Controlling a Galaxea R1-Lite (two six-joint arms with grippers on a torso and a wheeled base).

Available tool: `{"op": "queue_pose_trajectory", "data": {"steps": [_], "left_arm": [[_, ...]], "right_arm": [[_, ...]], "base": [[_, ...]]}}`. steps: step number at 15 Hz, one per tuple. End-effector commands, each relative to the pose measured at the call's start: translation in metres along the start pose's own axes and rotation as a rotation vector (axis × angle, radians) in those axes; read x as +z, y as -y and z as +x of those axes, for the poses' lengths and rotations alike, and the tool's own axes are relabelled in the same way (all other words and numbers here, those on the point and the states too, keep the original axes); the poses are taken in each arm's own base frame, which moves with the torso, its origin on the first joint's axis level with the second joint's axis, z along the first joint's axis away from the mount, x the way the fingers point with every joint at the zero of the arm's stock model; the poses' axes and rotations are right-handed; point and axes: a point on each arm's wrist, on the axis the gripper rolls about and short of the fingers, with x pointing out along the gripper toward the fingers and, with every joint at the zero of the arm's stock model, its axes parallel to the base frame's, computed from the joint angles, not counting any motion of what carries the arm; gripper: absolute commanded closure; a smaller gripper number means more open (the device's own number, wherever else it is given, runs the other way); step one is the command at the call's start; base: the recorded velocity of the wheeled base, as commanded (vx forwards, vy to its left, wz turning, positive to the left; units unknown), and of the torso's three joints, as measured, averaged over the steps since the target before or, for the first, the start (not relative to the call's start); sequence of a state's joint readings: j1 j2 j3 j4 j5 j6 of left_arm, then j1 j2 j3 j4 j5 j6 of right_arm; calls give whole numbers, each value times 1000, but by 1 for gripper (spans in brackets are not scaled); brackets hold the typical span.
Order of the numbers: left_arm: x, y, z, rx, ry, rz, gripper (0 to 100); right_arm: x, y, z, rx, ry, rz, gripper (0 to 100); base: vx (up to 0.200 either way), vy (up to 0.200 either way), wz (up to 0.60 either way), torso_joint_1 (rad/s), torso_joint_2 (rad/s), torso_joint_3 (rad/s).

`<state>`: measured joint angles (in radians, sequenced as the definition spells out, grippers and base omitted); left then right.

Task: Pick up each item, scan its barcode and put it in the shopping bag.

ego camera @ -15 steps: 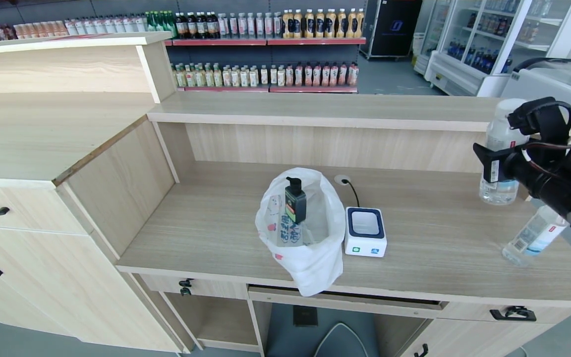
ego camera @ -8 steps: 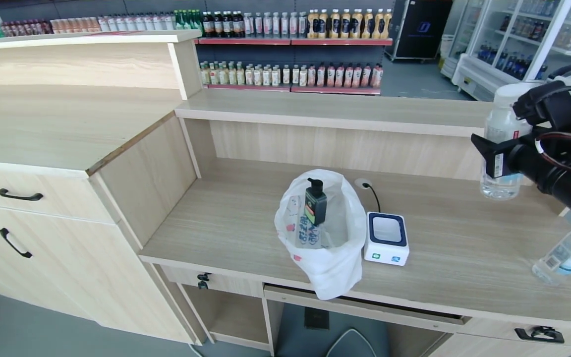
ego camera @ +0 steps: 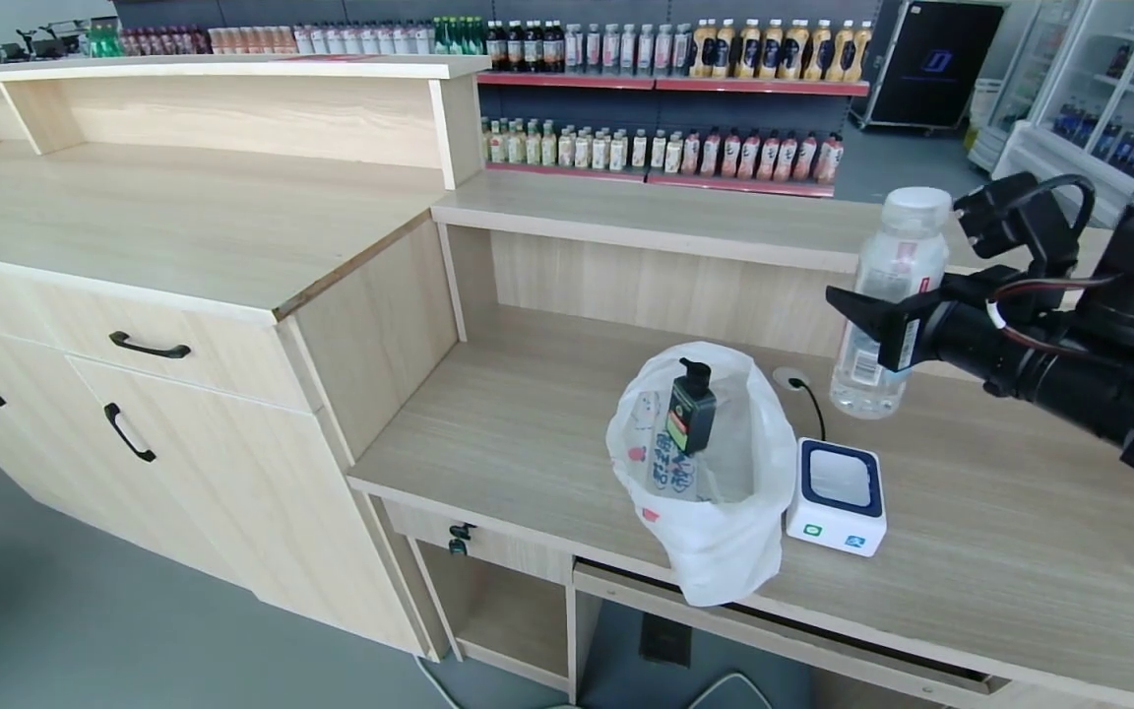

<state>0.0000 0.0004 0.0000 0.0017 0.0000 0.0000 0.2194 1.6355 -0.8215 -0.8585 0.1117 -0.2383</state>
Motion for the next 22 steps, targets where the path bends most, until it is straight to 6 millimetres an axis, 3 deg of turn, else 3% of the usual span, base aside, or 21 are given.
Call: {"op": "queue_pose_trajectory", "data": {"steps": [1, 5, 8, 12, 22], "left_arm": [[0, 0, 0, 0, 1, 0, 0], [0, 0, 0, 0, 1, 0, 0], [0, 0, 0, 0, 1, 0, 0], [0, 0, 0, 0, 1, 0, 0], [0, 0, 0, 0, 1, 0, 0]], "right_arm": [[-28, -16, 20, 56, -82, 63, 100], [-67, -28, 44, 176, -129, 107, 100], [-84, -41, 55, 307, -117, 109, 100], [-110, -61, 68, 349, -117, 108, 100], [-148, -83, 76, 427, -152, 114, 100]], "base": [[0, 0, 0, 0, 0, 0], [0, 0, 0, 0, 0, 0], [0, 0, 0, 0, 0, 0], [0, 0, 0, 0, 0, 0], [0, 0, 0, 0, 0, 0]]}}
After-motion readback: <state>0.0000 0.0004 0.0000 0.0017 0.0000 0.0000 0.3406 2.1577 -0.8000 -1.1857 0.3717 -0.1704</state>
